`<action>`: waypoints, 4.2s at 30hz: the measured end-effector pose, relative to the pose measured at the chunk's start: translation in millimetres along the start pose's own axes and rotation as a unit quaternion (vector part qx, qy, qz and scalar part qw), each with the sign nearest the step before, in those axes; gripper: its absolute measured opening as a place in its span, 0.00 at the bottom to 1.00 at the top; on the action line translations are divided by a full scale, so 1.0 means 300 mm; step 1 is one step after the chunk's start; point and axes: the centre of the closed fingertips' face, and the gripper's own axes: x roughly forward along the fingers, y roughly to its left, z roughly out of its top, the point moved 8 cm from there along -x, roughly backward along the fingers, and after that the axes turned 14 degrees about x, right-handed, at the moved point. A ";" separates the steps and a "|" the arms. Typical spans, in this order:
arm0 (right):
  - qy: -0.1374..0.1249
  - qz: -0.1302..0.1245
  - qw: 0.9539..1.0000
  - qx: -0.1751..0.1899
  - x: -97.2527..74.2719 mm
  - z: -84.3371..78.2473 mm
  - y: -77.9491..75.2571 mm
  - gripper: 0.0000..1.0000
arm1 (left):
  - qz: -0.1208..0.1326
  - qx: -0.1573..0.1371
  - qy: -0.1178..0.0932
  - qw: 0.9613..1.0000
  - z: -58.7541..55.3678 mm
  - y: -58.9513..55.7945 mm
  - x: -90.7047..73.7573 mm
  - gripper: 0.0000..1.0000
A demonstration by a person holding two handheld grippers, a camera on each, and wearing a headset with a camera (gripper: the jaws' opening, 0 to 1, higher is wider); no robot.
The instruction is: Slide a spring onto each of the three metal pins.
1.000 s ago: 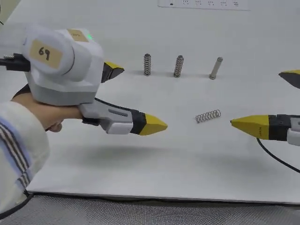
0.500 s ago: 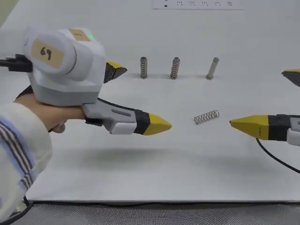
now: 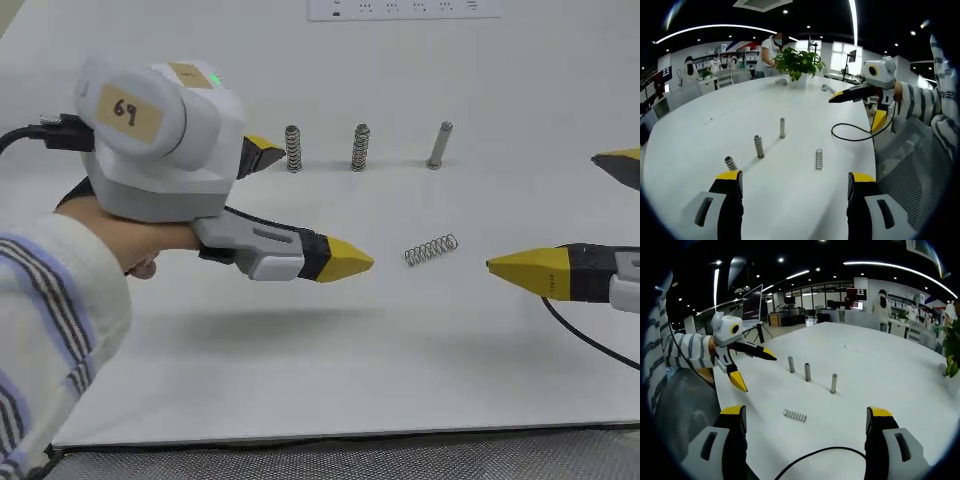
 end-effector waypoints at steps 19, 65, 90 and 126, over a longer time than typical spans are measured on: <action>0.014 -0.006 1.000 -0.003 -0.010 -0.013 0.001 0.98 | -0.048 0.007 0.015 0.999 -0.012 -0.038 0.128 0.80; 0.005 -0.006 1.000 0.012 -0.016 -0.034 0.039 0.93 | -0.101 0.048 0.030 0.993 -0.031 -0.130 0.281 0.22; 0.006 -0.007 1.000 0.012 -0.028 -0.027 0.017 0.91 | -0.094 0.084 0.036 0.991 -0.027 -0.127 0.313 0.03; 0.019 0.011 0.999 -0.029 -0.032 0.012 0.040 0.90 | -0.089 0.051 0.053 0.993 -0.026 -0.106 0.180 0.03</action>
